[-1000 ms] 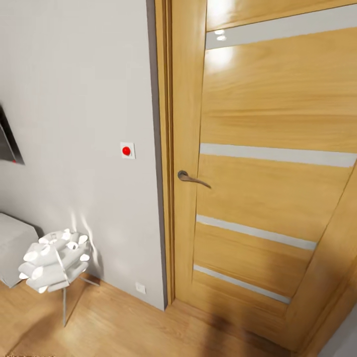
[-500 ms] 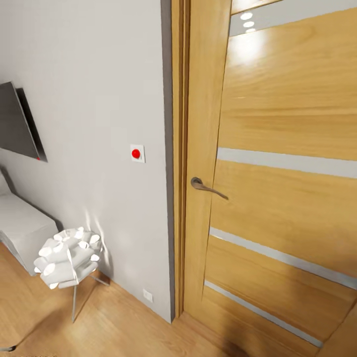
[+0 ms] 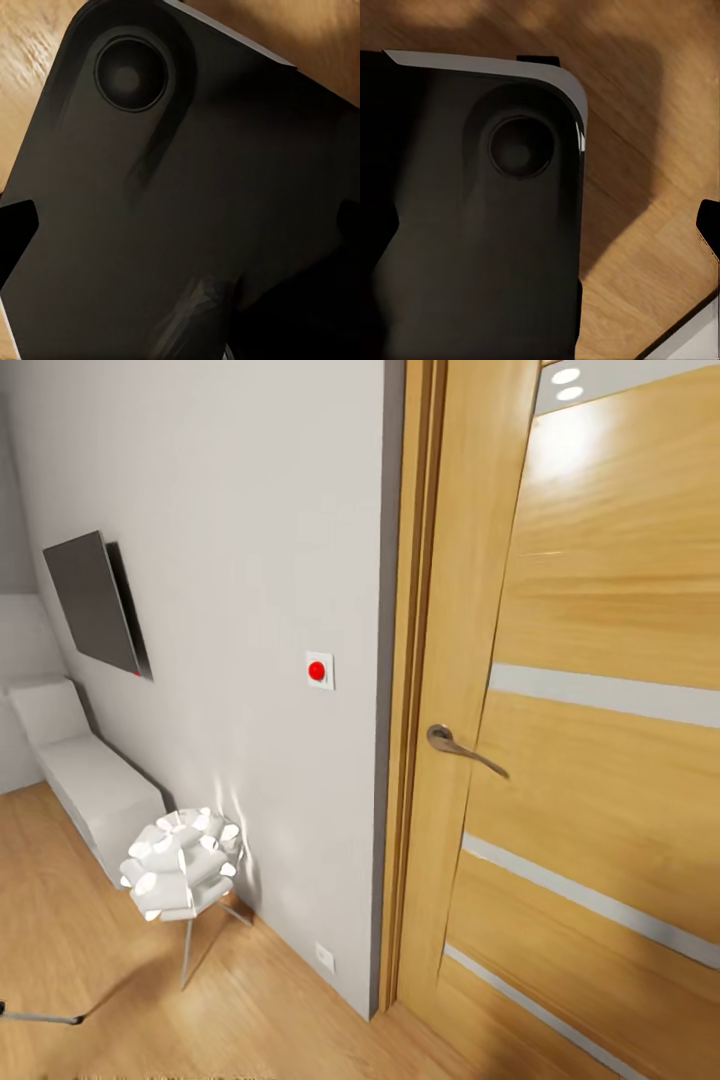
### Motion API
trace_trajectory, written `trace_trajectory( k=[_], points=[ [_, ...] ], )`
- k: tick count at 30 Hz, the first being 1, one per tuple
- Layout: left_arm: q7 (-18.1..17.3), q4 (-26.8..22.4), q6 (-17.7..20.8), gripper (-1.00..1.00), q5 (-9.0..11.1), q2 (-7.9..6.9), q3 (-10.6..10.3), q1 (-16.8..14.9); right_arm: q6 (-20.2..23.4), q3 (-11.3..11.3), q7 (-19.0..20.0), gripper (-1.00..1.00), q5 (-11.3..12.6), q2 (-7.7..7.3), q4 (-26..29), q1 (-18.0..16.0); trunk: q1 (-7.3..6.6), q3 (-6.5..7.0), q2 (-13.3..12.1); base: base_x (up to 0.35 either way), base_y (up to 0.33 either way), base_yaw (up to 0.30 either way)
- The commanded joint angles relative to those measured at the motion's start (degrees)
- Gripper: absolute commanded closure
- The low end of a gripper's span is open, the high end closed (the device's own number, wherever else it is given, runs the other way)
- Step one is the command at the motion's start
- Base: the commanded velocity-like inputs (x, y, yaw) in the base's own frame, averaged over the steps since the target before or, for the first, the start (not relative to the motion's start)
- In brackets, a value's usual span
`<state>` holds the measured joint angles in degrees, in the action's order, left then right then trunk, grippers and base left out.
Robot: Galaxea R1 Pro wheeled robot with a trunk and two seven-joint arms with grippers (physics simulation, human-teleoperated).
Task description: Attach the digital camera to the camera tripod in the bedroom.
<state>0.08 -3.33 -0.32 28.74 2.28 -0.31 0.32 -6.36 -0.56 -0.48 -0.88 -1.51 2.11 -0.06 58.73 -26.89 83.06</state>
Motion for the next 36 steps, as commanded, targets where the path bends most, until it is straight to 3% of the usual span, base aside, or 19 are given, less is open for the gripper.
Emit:
trace_trajectory(
  k=[1, 20, 36],
  points=[
    [0.01, -0.1, -0.03, -1.0, 0.25, 0.01, -0.03, 0.03, -0.15, -0.05, -0.05, -1.0, -0.09, -0.02, 0.0, -0.01, 0.0, -0.04, 0.02, 0.004, -0.003, 0.277],
    [0.02, -0.1, -0.05, -1.0, -0.07, 0.14, -0.1, 0.03, -0.17, -0.05, -0.13, -1.0, -0.09, -0.07, 0.0, 0.0, 0.0, -0.04, 0.02, 0.005, -0.004, 0.278],
    [0.01, -0.02, -0.03, -1.0, -0.35, 0.09, -0.22, 0.03, -0.21, -0.05, -0.14, -1.0, -0.09, -0.07, 0.0, -0.01, 0.0, -0.04, 0.02, 0.17, -0.19, 0.278]
  ],
)
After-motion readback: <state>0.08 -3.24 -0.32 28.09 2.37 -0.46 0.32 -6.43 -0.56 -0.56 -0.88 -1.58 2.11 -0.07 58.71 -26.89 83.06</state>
